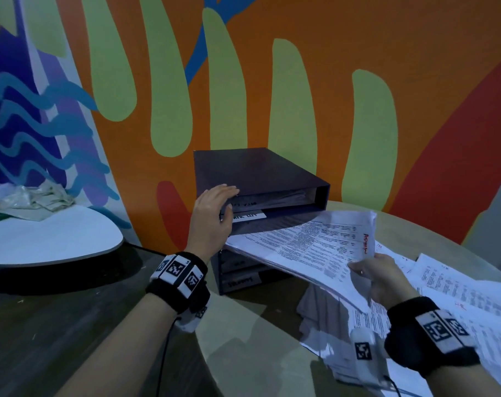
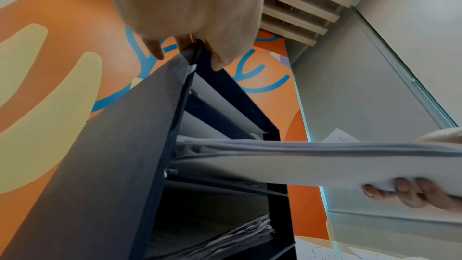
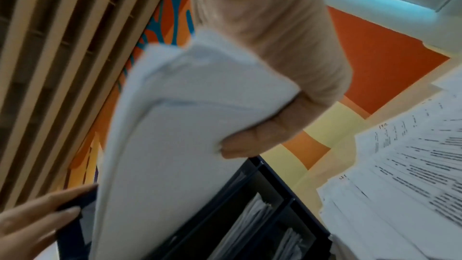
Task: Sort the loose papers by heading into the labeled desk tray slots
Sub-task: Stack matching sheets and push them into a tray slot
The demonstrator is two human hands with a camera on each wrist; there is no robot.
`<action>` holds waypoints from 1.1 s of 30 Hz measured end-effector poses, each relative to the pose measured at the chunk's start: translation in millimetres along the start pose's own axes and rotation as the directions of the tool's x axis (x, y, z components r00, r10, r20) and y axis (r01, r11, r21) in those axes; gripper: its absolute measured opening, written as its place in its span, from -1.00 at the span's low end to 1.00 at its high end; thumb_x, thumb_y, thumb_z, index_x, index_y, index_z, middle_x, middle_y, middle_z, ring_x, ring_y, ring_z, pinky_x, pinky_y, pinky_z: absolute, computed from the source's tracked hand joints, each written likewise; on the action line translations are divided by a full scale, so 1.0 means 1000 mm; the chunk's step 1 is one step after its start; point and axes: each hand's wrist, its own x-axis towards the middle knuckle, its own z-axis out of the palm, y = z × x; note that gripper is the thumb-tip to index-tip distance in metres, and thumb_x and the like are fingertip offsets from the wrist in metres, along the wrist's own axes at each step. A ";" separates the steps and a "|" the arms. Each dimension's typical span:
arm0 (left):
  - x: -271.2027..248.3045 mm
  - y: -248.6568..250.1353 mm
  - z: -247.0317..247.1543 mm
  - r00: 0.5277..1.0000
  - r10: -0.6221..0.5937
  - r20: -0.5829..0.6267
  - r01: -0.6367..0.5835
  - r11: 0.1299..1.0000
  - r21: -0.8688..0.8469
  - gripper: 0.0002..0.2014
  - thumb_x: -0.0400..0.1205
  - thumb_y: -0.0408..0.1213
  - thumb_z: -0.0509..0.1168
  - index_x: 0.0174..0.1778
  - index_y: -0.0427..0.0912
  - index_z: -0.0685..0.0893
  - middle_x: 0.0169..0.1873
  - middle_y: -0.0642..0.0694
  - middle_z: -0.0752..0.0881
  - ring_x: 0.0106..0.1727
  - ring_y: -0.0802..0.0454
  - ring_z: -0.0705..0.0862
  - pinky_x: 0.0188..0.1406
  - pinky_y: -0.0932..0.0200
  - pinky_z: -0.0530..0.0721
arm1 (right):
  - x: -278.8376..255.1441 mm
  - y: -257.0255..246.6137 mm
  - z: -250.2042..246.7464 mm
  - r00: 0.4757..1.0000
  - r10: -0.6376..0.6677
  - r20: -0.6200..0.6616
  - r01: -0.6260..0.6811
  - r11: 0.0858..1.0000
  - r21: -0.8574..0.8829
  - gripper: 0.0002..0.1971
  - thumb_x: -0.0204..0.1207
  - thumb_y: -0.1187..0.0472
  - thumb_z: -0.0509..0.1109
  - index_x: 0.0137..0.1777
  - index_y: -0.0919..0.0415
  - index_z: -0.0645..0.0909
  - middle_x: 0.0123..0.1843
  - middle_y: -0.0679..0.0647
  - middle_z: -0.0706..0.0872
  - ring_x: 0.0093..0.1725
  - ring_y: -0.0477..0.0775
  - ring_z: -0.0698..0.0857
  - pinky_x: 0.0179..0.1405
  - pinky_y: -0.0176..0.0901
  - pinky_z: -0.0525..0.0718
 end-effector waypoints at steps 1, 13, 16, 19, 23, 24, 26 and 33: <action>0.000 0.000 0.001 1.000 0.001 -0.003 -0.001 1.000 0.000 -0.66 0.62 -0.41 0.22 0.30 -0.17 0.70 0.27 -0.08 0.70 0.43 -0.05 0.55 0.47 -0.26 0.44 | 0.000 0.001 0.002 0.999 0.029 0.014 -0.030 0.998 0.052 -0.79 0.52 0.64 0.28 0.09 0.46 0.56 0.07 0.33 0.66 0.07 0.31 0.62 0.05 0.02 0.58; -0.003 0.004 0.002 0.999 -0.014 -0.030 0.015 0.999 0.029 -0.66 0.64 -0.49 0.26 0.31 -0.16 0.68 0.30 -0.05 0.68 0.46 0.00 0.50 0.46 0.08 0.34 | -0.032 -0.002 0.102 0.966 0.095 0.242 -0.158 0.954 0.256 -0.70 0.59 0.62 0.10 0.23 0.41 0.47 -0.03 0.28 0.55 -0.11 0.28 0.61 -0.02 0.11 0.70; -0.003 0.004 0.001 1.000 -0.019 -0.015 0.019 0.999 0.029 -0.65 0.65 -0.49 0.26 0.32 -0.15 0.66 0.31 -0.03 0.66 0.48 0.04 0.47 0.45 0.13 0.29 | -0.035 -0.016 0.114 0.938 0.175 0.298 -0.185 0.983 0.003 -0.93 0.66 0.42 0.15 0.00 0.30 0.44 -0.27 0.21 0.52 -0.34 0.17 0.56 -0.36 -0.03 0.58; -0.003 0.003 0.002 1.000 -0.008 -0.017 0.008 1.000 0.018 -0.66 0.65 -0.48 0.24 0.32 -0.16 0.66 0.31 -0.04 0.66 0.49 0.05 0.46 0.44 0.12 0.32 | -0.027 -0.030 0.118 0.954 0.114 0.276 -0.138 0.988 0.069 -0.84 0.64 0.43 0.13 -0.17 0.25 0.33 -0.35 0.12 0.35 -0.48 0.06 0.35 -0.53 -0.18 0.30; -0.004 0.000 0.007 0.999 0.017 -0.048 -0.017 1.000 0.013 -0.66 0.62 -0.45 0.22 0.30 -0.19 0.67 0.28 -0.06 0.67 0.46 0.01 0.50 0.42 0.03 0.43 | -0.020 -0.041 0.132 0.954 0.040 0.297 -0.126 0.953 0.276 -0.83 0.65 0.49 0.18 0.14 0.30 0.30 -0.17 0.21 0.43 -0.47 0.04 0.48 -0.72 -0.31 0.34; -0.003 0.000 0.008 0.999 0.017 -0.051 -0.016 1.000 0.011 -0.66 0.62 -0.45 0.21 0.30 -0.18 0.67 0.28 -0.06 0.67 0.46 0.01 0.50 0.42 0.01 0.45 | -0.018 -0.042 0.137 0.957 0.038 0.288 -0.127 0.946 0.299 -0.80 0.65 0.49 0.21 0.21 0.35 0.31 -0.16 0.23 0.48 -0.51 0.03 0.54 -0.73 -0.32 0.38; -0.003 -0.001 0.009 0.998 0.018 -0.055 -0.018 1.000 0.009 -0.66 0.62 -0.43 0.21 0.30 -0.18 0.67 0.28 -0.05 0.67 0.46 0.01 0.50 0.42 -0.02 0.47 | -0.014 -0.041 0.148 0.966 0.047 0.254 -0.131 0.936 0.326 -0.70 0.63 0.51 0.26 0.31 0.45 0.34 -0.08 0.34 0.57 -0.52 0.06 0.68 -0.69 -0.31 0.55; -0.004 -0.001 0.009 0.998 0.025 -0.064 -0.024 1.000 0.021 -0.65 0.61 -0.43 0.22 0.29 -0.18 0.67 0.28 -0.02 0.68 0.46 0.05 0.50 0.42 0.01 0.46 | 0.002 -0.040 0.170 0.962 0.158 0.222 -0.235 0.894 0.382 -0.58 0.50 0.70 0.24 0.36 0.64 0.35 0.13 0.68 0.57 -0.53 0.43 0.74 -0.66 -0.01 0.71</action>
